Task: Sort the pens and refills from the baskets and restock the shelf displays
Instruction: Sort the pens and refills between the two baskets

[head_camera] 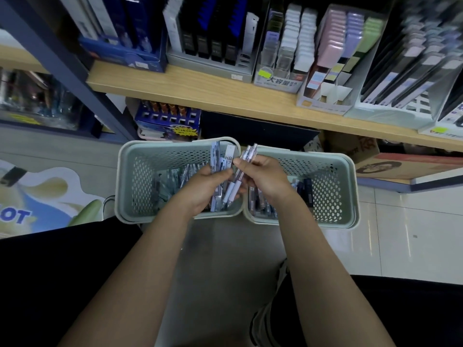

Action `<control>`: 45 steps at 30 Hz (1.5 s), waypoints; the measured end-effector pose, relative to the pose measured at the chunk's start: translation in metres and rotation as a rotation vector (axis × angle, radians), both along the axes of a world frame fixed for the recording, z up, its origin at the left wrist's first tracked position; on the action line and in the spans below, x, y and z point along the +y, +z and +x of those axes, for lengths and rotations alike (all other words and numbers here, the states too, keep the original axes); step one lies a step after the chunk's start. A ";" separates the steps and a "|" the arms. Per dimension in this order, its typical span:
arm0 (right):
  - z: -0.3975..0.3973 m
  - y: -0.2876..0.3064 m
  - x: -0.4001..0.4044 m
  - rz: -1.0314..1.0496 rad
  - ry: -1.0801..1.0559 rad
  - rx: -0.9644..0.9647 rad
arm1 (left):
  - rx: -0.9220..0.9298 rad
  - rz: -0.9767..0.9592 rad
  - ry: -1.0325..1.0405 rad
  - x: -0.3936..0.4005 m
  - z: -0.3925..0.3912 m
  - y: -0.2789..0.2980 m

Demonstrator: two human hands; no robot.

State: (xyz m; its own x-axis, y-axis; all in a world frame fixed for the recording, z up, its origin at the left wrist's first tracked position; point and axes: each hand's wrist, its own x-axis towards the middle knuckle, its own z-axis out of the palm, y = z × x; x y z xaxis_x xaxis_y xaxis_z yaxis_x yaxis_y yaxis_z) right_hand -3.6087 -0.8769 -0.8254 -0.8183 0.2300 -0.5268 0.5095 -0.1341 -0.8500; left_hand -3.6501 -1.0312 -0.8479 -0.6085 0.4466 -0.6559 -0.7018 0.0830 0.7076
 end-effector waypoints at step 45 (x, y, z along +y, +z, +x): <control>0.008 0.001 0.011 -0.348 0.006 0.022 | 0.236 -0.014 -0.340 0.031 0.001 0.015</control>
State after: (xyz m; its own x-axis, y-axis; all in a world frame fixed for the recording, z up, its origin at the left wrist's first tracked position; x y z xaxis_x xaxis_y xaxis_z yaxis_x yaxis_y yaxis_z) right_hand -3.6012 -0.8655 -0.8244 -0.8314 0.0348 -0.5546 0.4929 -0.4146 -0.7649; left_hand -3.6487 -1.0002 -0.8331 -0.5622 0.6398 -0.5240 -0.4516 0.2933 0.8426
